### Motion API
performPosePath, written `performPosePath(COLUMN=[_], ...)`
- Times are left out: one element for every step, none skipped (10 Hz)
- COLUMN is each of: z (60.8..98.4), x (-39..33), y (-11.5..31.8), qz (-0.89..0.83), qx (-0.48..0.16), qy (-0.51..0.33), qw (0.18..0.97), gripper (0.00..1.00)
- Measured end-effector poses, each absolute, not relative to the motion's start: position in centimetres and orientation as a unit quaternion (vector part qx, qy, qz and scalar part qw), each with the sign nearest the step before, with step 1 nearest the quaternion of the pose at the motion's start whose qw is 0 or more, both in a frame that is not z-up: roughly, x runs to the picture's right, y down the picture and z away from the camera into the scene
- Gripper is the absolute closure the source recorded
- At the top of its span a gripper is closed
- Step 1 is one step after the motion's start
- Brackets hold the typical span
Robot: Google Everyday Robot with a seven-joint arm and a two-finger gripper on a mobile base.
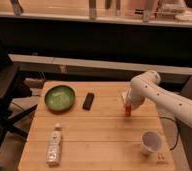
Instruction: Place the pepper on the white sponge
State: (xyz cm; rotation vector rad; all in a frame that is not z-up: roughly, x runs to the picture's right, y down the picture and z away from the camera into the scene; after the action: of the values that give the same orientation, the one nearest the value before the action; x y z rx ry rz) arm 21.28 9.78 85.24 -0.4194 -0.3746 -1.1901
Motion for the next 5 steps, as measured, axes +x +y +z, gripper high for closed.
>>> performPosePath(z=[85.3,85.4,85.4,85.4,85.9], x=[21.5,21.9,22.5,23.2,23.2], y=[9.8,9.8,9.7,9.8,9.4], qz=[-0.553,-0.554,-0.554,-0.552,-0.552], qx=[-0.196,-0.196,-0.196,-0.196,-0.195], qy=[-0.174,-0.175,-0.174,-0.174,-0.173], qw=[0.791,0.79,0.79,0.791,0.792], gripper=[0.97,0.97,0.97,0.97,0.97])
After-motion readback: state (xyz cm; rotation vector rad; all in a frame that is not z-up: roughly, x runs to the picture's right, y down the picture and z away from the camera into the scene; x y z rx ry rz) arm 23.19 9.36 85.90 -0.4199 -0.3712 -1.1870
